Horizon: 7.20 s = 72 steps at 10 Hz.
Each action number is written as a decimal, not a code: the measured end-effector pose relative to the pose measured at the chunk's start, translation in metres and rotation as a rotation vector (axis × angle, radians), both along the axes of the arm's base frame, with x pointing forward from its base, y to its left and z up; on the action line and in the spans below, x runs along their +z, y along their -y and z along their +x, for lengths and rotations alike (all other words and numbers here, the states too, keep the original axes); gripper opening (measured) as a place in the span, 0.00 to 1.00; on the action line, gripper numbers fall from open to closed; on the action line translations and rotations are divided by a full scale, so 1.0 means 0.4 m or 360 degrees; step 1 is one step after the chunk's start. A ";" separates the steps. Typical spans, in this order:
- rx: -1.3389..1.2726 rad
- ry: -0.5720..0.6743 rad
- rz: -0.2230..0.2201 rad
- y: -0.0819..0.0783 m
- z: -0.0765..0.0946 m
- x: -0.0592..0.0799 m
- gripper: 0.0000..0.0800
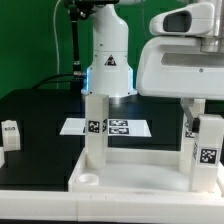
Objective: Assemble desk
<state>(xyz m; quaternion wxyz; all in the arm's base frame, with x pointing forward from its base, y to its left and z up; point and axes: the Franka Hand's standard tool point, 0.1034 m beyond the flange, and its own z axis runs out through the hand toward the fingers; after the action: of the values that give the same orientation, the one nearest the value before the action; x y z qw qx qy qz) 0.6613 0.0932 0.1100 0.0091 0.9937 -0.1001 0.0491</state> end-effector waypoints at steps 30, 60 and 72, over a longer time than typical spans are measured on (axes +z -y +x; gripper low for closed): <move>0.0019 0.0062 0.0019 -0.018 0.011 -0.003 0.81; -0.0411 0.0037 0.0064 0.216 -0.090 0.150 0.81; 0.0256 0.0015 -0.0166 0.570 -0.201 0.025 0.81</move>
Offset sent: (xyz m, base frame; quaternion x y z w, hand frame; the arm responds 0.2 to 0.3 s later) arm -0.0054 0.0019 -0.0050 0.0391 0.0081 0.2911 0.9558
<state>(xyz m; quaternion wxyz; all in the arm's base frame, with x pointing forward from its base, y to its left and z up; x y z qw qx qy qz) 0.5807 -0.1348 0.1202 0.0562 0.9965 -0.0173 0.0595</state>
